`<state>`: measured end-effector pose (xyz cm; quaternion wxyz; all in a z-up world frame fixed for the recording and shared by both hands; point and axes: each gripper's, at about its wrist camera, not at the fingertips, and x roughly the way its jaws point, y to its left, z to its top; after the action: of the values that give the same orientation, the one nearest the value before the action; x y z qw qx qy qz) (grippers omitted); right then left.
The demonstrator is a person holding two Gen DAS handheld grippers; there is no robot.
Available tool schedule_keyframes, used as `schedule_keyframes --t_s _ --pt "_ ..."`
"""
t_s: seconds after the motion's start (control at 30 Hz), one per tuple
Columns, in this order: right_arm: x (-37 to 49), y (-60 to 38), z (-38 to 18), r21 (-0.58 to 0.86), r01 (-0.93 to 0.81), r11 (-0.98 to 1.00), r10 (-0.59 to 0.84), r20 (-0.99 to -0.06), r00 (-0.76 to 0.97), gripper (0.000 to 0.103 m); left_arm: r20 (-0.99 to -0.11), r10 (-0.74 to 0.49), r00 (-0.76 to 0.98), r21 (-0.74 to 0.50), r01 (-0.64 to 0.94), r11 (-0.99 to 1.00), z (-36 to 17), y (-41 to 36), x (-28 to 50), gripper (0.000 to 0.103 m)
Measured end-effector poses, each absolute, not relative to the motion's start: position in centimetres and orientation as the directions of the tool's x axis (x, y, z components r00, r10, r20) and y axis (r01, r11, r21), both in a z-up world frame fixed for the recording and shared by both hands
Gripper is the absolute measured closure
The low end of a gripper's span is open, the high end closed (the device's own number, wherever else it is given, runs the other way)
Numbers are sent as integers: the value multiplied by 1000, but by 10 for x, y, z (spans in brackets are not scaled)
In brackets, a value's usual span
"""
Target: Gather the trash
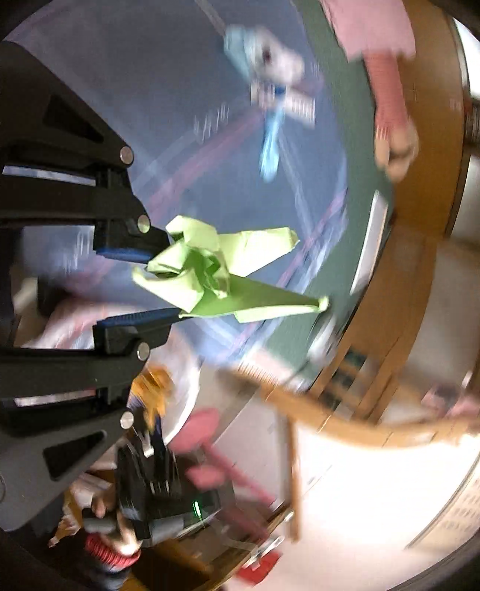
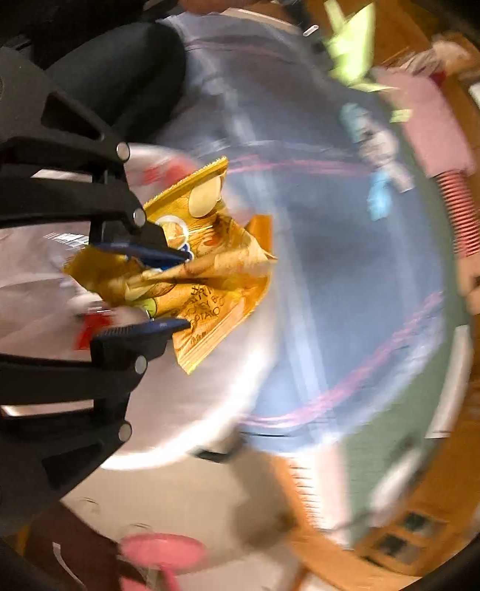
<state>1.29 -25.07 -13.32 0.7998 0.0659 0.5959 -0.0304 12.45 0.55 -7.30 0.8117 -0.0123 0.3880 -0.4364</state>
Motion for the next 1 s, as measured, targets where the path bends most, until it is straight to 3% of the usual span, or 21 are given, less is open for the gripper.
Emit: schedule_keyframes --t_s 0.07,0.2,0.27,0.3,0.33,0.37,0.43,0.57,0.67,0.8,0.93,1.0 --pt "4 -261 -134 61 168 984 9 -956 293 48 -626 -742 239 -376 741 556 -77 -19 107 80" --pt "-13 -312 -88 160 391 906 -66 -861 504 35 -655 -754 42 -439 791 426 -94 -68 71 79" --pt "-17 -334 -68 197 469 861 -119 -819 561 34 -682 -731 -41 -445 816 370 -108 -91 51 75" --pt "-15 -338 -62 193 477 857 -134 -811 569 34 -712 -696 -90 -440 830 344 -120 -105 38 55" --pt "-12 -338 -60 185 476 860 -142 -810 570 34 -738 -669 -88 -416 840 349 -125 -113 31 22" --pt "-8 -338 -58 176 473 863 -148 -807 572 34 -762 -645 -63 -380 850 365 -129 -117 27 14" --pt "1 -335 -59 187 462 867 -136 -803 580 34 -794 -607 11 -307 856 417 -130 -115 32 13" --pt "26 -321 -63 220 423 879 -74 -814 577 34 -739 -661 130 -358 755 550 -108 -63 84 13" --pt "67 -290 -70 234 349 908 -13 -814 581 34 -729 -580 363 -308 583 752 -90 11 136 12" --pt "140 -218 -67 234 179 956 87 -804 589 34 -795 -210 569 -130 179 975 -83 116 198 12" --pt "217 -142 -70 212 50 976 142 -797 587 34 -802 -7 597 -85 -103 991 -87 189 230 12" --pt "257 -106 -77 237 18 971 184 -798 574 34 -816 33 577 -111 -213 971 -94 216 229 12"
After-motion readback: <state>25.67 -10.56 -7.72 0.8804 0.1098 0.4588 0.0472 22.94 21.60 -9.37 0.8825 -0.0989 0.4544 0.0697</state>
